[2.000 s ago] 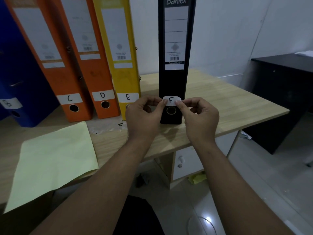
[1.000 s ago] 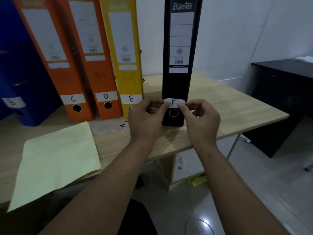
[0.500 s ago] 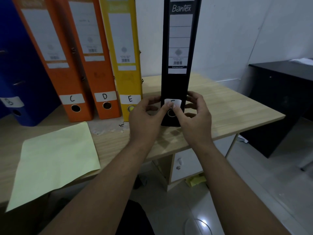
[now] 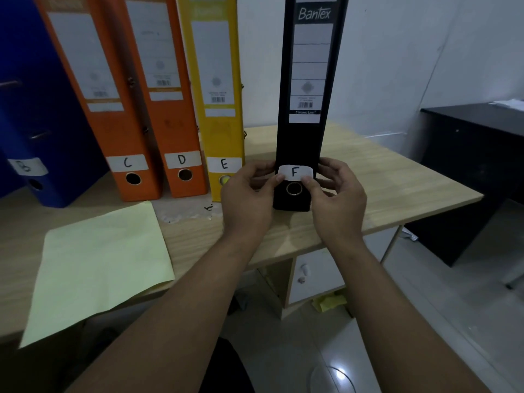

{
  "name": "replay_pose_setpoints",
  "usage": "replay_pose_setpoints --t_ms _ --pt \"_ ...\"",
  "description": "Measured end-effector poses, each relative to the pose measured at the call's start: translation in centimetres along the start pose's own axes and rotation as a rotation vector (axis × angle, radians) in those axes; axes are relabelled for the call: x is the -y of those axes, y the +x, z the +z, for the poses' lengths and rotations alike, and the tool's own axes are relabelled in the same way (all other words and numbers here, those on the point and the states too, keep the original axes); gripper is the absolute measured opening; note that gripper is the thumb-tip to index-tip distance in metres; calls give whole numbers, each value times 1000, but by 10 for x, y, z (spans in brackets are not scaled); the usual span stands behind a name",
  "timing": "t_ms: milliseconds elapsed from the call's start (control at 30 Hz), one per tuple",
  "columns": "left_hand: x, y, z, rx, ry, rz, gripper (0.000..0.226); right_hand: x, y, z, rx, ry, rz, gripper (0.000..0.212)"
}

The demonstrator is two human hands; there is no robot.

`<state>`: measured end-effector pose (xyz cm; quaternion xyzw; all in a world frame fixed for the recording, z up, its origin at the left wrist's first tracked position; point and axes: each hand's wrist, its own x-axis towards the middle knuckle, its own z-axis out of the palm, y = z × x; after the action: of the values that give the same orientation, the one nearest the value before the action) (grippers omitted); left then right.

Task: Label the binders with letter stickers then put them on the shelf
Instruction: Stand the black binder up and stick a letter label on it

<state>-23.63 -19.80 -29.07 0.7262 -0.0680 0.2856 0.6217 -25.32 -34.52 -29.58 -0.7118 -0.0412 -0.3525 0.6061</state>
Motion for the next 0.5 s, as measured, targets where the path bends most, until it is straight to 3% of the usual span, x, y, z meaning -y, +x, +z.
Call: replay_pose_setpoints --t_ms 433,500 --pt "-1 -1 -4 18 -61 -67 17 -9 1 -2 -34 34 0 34" --pt "-6 -4 -4 33 -72 -61 26 -6 -1 -1 -33 35 -29 28"
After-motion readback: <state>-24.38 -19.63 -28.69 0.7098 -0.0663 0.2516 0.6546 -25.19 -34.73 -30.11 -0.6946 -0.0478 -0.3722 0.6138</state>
